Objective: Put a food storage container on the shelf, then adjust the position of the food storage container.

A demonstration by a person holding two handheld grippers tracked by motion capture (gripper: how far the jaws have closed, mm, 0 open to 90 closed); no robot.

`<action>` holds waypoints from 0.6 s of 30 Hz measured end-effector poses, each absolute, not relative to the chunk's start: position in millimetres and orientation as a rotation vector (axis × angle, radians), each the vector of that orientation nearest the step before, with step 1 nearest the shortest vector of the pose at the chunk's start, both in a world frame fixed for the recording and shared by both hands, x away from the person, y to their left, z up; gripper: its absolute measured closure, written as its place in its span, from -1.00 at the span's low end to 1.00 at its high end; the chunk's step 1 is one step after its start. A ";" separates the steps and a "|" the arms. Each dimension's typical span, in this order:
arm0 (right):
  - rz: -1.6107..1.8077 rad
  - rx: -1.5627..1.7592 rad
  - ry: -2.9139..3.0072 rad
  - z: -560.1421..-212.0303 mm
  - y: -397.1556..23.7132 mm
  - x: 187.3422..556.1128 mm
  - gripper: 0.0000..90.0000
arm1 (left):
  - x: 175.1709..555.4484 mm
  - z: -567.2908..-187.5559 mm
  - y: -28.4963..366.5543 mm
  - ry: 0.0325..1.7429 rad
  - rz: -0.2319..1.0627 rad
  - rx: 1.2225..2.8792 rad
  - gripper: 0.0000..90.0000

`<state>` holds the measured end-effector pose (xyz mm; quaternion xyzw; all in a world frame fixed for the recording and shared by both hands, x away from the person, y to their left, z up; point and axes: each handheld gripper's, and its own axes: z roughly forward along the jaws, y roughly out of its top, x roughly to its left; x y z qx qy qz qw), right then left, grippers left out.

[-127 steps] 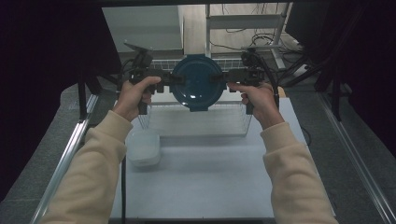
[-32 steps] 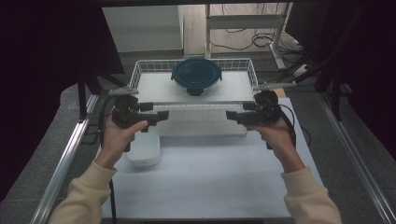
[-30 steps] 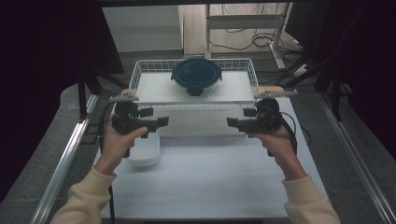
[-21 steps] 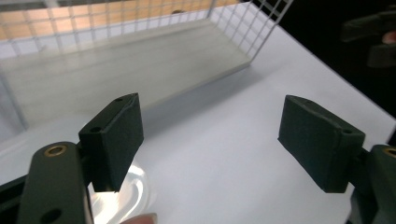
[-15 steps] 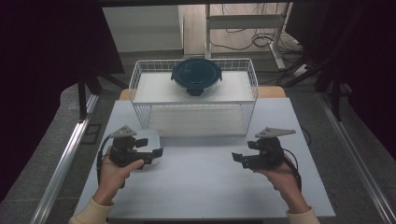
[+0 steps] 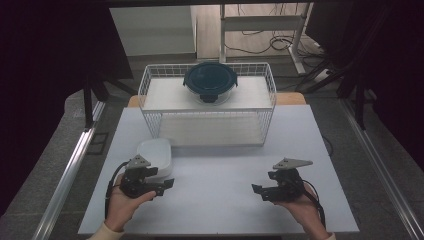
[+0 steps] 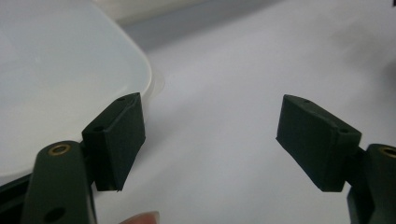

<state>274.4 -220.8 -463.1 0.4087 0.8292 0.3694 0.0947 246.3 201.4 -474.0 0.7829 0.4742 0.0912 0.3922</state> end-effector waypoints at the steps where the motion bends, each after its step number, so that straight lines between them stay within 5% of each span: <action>1: 1.096 1.211 2.453 -463.1 -220.5 275.1 -0.50 | 246.5 -474.5 201.9 1.202 0.235 1.995 -0.49; 18: 1.156 1.257 2.413 -457.5 -224.4 275.5 -0.48 | 247.1 -471.9 207.2 1.223 0.233 1.942 -0.49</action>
